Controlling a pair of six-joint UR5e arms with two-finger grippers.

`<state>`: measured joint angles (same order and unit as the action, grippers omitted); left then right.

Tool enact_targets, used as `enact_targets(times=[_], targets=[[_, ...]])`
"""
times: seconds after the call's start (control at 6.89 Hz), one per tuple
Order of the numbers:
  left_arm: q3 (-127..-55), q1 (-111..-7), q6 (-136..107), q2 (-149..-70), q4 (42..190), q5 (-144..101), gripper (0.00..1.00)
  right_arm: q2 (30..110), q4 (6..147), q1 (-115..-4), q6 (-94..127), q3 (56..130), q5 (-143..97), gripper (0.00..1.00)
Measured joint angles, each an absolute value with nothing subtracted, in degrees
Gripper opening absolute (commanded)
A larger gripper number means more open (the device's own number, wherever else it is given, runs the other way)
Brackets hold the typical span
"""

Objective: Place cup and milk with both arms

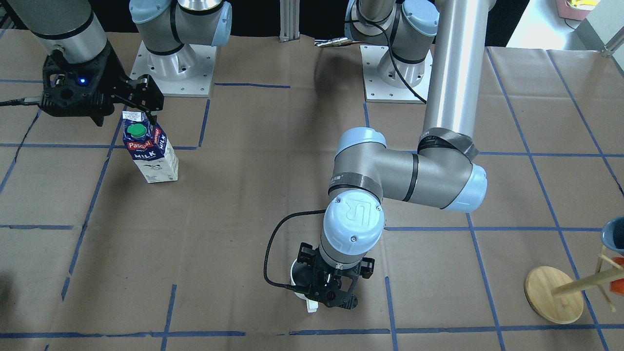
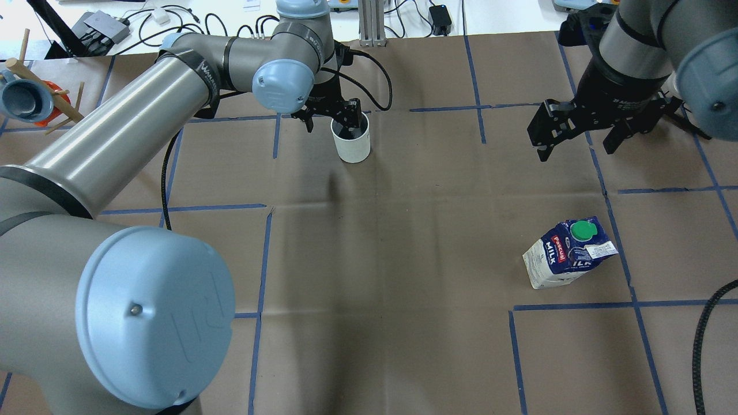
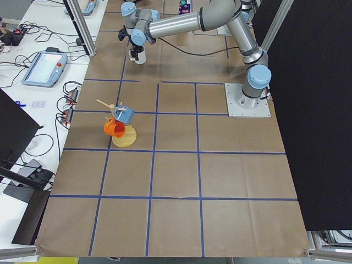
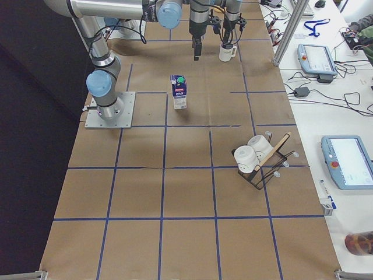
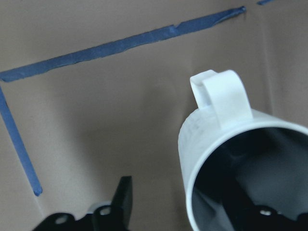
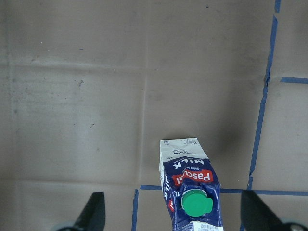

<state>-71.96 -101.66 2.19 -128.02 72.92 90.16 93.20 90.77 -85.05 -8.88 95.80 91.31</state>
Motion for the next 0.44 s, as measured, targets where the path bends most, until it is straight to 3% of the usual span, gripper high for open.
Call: enact_targets(times=[0.44], targets=[[-72.4, -100.3, 2.4, -118.2, 82.0, 90.0, 1.0, 96.0, 91.0, -82.5, -12.7, 99.4, 91.0, 1.0]])
